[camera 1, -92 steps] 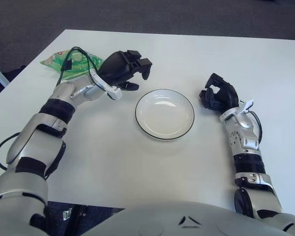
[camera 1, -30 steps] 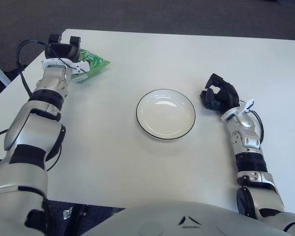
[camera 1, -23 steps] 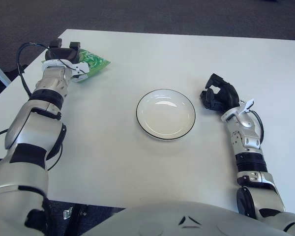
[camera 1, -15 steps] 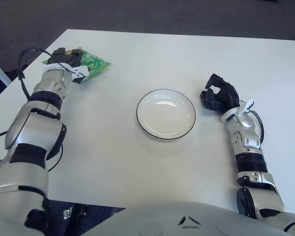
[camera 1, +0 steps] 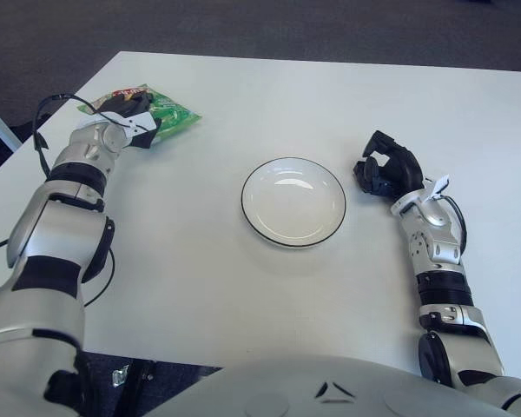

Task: Put the snack into the plate.

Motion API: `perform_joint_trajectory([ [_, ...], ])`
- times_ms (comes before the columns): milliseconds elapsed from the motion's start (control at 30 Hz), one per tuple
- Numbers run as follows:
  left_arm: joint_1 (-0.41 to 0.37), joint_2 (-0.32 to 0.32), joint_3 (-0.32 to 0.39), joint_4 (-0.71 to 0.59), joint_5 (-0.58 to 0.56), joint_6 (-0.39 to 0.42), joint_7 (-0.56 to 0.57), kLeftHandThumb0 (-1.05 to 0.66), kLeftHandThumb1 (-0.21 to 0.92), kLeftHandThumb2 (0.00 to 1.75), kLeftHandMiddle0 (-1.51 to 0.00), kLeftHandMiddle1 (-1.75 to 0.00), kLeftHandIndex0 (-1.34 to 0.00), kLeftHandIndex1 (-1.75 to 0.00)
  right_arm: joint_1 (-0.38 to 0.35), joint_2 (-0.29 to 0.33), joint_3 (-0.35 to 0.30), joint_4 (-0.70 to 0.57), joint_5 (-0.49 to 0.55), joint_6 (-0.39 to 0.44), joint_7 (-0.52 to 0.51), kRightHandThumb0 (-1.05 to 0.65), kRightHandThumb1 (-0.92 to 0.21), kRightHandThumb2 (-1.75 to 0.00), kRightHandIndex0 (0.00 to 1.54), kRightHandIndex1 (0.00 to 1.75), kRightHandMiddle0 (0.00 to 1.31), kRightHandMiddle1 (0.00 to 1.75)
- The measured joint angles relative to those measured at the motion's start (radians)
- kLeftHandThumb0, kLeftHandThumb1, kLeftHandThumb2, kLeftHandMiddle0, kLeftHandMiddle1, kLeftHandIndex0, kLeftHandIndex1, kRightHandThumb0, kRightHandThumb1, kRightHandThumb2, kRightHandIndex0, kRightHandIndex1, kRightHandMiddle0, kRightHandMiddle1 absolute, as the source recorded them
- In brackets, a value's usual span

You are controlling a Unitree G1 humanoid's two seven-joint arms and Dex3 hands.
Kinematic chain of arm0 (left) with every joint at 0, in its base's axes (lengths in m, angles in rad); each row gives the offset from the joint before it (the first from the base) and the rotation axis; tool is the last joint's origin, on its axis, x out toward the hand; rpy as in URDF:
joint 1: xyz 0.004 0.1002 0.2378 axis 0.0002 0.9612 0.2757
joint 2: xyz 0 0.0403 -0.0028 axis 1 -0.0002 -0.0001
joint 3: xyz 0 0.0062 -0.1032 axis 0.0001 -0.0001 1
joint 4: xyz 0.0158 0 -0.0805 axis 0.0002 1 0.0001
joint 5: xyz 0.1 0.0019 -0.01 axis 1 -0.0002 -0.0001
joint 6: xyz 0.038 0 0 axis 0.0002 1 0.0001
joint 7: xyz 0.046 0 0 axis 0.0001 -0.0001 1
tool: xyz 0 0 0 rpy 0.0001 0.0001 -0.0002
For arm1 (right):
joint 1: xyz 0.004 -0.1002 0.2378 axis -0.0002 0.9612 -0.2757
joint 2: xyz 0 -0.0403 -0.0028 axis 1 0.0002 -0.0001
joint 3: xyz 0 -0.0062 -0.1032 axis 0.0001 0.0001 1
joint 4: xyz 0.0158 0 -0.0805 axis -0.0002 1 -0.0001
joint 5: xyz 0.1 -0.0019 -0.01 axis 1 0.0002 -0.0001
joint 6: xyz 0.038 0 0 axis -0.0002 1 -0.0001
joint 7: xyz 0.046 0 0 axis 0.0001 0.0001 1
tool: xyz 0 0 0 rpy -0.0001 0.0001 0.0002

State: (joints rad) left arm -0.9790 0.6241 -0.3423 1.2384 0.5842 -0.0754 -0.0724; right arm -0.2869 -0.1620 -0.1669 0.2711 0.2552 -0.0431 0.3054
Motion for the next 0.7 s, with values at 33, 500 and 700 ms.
perform_joint_trajectory([
  [33,0.01,-0.001,0.007,-0.014,-0.013,-0.005,-0.007,-1.05,0.92,1.23,-0.12,-0.05,0.0,-0.29,0.0,0.0,0.0,-0.001,0.0,0.0,0.0,-0.46,-0.38,-1.24,1.27,1.75,0.57,1.75],
  [500,0.167,-0.04,0.073,-0.353,-0.171,-0.066,-0.177,-1.05,0.92,1.24,-0.12,-0.04,0.0,-0.37,0.004,-0.002,0.003,-0.007,0.0,0.006,0.003,-0.46,-0.38,-1.24,1.26,1.75,0.56,1.75],
  [700,0.273,-0.024,0.103,-0.557,-0.243,-0.108,-0.295,-1.04,0.92,1.29,-0.16,-0.05,0.0,-0.53,0.001,0.0,0.005,-0.006,0.0,0.006,0.004,-0.46,-0.38,-1.23,1.26,1.75,0.56,1.75],
])
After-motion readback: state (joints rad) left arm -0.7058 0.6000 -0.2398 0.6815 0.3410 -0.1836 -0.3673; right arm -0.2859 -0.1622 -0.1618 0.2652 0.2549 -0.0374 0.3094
